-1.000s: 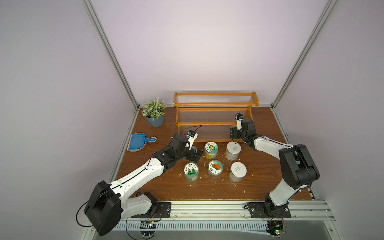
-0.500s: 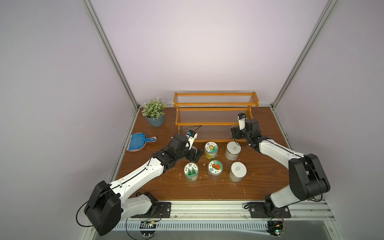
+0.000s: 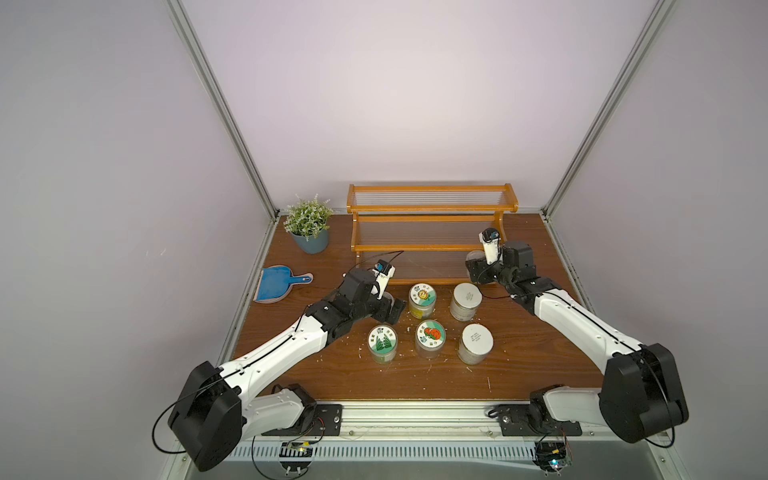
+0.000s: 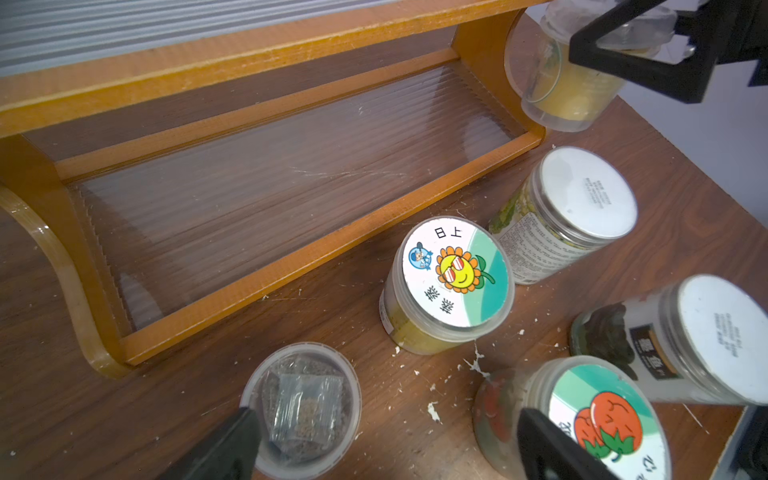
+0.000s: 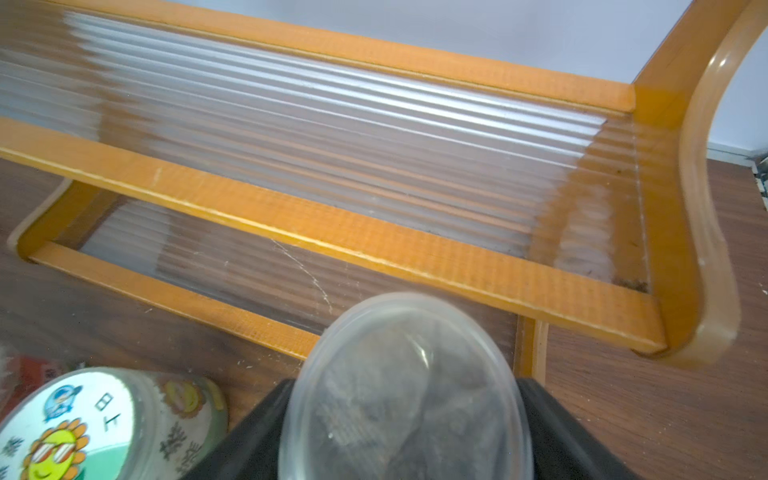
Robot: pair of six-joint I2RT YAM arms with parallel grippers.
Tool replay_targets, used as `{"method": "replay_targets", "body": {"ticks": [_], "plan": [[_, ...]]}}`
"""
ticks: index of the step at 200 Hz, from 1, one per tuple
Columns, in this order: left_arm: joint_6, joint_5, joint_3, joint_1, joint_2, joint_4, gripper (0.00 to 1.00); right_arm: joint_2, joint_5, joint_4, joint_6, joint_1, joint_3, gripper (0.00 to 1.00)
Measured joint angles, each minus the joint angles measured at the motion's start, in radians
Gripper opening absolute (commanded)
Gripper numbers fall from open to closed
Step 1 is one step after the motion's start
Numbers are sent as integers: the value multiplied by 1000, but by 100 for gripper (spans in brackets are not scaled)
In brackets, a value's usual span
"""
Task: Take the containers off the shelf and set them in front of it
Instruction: 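Pick up a container from the shelf, then place the container at the center of the board.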
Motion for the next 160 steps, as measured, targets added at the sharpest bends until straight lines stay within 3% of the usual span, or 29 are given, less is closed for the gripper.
{"method": "replay_targets", "body": {"ticks": [90,125,160], "plan": [[2,-1,0,0,5,-3,100,-198,-117,-137,-2,51,-5,80],[3,-19,3,0,5,-12,100,-280,-145,-194,4,168,-5,80],[5,-31,23,27,3,-40,100,-364,-155,-205,24,350,-18,79]]}}
